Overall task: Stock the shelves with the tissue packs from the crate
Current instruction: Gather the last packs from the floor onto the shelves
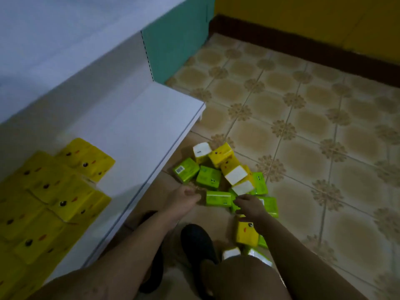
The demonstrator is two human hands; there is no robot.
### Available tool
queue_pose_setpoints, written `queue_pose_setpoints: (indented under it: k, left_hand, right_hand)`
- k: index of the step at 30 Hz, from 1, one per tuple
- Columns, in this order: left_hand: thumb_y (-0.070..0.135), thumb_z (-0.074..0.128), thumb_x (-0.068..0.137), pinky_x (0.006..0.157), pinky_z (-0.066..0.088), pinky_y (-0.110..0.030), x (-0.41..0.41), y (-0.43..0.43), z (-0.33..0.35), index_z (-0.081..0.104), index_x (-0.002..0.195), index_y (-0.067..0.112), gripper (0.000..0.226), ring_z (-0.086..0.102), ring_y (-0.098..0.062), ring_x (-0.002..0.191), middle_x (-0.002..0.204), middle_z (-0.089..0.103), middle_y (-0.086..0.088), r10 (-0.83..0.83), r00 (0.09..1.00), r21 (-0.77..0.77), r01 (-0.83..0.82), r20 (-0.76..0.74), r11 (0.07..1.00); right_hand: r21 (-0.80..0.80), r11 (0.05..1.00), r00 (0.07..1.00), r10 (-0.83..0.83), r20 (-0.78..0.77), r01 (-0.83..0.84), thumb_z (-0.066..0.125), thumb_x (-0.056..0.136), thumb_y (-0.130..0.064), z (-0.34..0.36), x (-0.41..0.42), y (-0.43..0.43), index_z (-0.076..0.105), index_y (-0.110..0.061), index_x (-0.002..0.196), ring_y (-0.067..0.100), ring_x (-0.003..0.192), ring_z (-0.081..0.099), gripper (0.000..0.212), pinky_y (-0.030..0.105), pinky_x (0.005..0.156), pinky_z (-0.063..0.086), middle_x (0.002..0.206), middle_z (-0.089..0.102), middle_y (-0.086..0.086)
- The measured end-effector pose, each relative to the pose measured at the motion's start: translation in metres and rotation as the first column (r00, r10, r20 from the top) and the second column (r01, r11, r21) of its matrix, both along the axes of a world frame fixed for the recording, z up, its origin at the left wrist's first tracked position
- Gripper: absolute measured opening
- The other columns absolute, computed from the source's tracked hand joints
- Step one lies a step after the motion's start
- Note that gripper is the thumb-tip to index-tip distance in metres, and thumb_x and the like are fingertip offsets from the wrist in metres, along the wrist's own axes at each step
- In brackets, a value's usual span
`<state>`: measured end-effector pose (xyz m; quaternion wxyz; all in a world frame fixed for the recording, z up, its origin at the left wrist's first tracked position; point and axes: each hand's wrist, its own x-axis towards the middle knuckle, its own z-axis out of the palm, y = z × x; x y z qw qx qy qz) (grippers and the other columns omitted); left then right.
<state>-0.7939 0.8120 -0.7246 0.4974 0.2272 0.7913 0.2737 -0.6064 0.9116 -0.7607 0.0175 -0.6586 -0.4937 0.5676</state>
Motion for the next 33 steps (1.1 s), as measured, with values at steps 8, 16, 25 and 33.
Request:
queue_pose_setpoints:
  k: [8,16,25,33]
  left_hand:
    - [0.033,0.065,0.086,0.087,0.052,-0.037,-0.005,0.045,-0.166,0.06,0.104,0.027,0.02,0.059,-0.015,0.092,0.103,0.062,0.001,0.178,0.949,-0.204,-0.125,0.261,0.971]
    - [0.028,0.07,0.085,0.106,0.039,-0.047,0.01,0.06,-0.247,0.044,0.135,0.027,0.057,0.045,-0.01,0.119,0.133,0.05,0.01,0.265,0.795,-0.196,-0.186,0.545,0.963]
    - [0.018,0.069,0.087,0.093,0.045,-0.037,-0.001,0.054,-0.281,0.041,0.141,0.023,0.061,0.055,-0.014,0.107,0.128,0.055,0.001,0.187,0.898,-0.162,-0.132,0.398,0.978]
    - [0.027,0.081,0.075,0.089,0.051,-0.044,-0.007,0.051,-0.29,0.045,0.116,0.034,0.054,0.062,-0.018,0.104,0.112,0.063,0.007,0.224,0.886,-0.116,-0.193,0.407,0.974]
  right_hand:
    - [0.012,0.993,0.955,0.106,0.279,-0.114,0.063,0.086,-0.023,-0.17,-0.018,0.043,0.05,-0.006,0.135,0.033,0.11,0.059,0.053,0.041,0.093,0.046,0.121,0.062,0.017]
    - [0.108,0.994,0.987,0.004,0.161,-0.022,0.065,0.076,-0.03,-0.234,-0.034,0.029,0.034,-0.015,0.146,0.034,0.107,0.061,0.077,0.047,0.092,0.049,0.113,0.062,0.011]
    - [0.036,0.94,0.932,0.332,0.144,-0.34,0.077,0.073,-0.02,-0.252,-0.039,0.017,0.053,-0.026,0.131,0.021,0.096,0.058,0.063,0.026,0.076,0.042,0.106,0.057,0.003]
    - [-0.199,0.97,0.973,0.099,-0.207,-0.141,0.051,0.054,-0.008,-0.24,-0.059,0.029,0.059,-0.018,0.097,0.037,0.106,0.062,0.045,0.044,0.08,0.054,0.111,0.062,0.016]
